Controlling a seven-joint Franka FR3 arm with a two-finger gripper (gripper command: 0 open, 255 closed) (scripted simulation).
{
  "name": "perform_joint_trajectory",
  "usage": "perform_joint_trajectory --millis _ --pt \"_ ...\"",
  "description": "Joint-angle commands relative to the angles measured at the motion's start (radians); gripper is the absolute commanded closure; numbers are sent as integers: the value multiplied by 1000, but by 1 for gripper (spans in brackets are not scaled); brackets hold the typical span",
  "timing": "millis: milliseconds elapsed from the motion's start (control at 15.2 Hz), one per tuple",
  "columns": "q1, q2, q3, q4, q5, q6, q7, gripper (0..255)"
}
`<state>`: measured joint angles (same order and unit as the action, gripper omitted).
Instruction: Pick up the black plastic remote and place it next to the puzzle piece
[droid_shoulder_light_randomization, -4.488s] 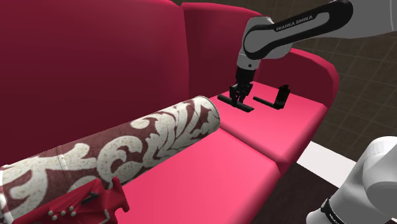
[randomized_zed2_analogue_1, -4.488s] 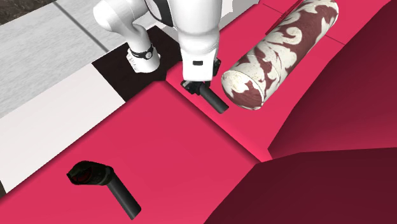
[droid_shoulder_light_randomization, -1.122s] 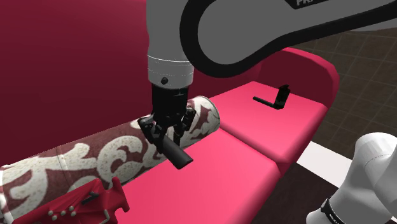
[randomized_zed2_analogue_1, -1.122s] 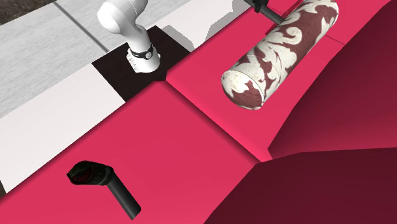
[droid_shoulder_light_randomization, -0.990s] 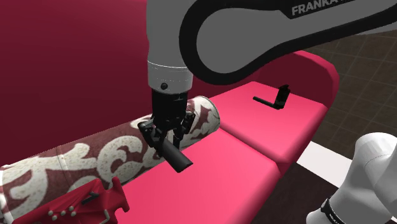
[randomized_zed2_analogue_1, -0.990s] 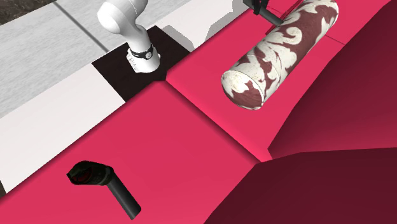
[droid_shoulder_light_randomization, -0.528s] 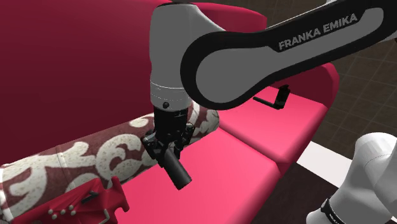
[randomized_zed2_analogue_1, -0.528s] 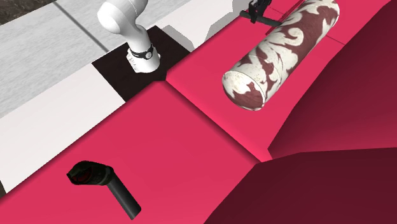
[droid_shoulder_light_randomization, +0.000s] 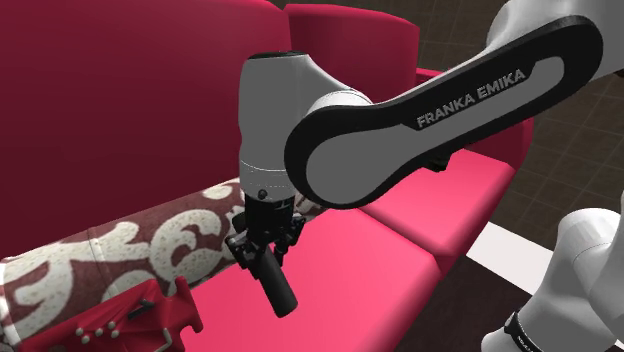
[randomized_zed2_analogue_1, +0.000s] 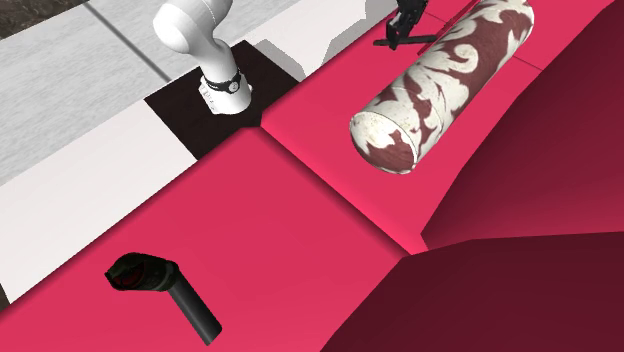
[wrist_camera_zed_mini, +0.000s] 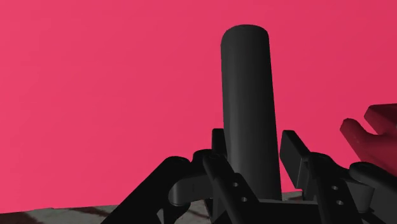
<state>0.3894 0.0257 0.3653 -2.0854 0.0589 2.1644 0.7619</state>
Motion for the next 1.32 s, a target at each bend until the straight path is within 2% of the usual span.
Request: perform_joint_trajectory --millis 0,924,1254 --pt "0 15 0 -11 -5 26 2 255" --pt "8 118 -3 -93 -49 205 25 255" --pt "7 125 -2 -96 -52 215 27 255"
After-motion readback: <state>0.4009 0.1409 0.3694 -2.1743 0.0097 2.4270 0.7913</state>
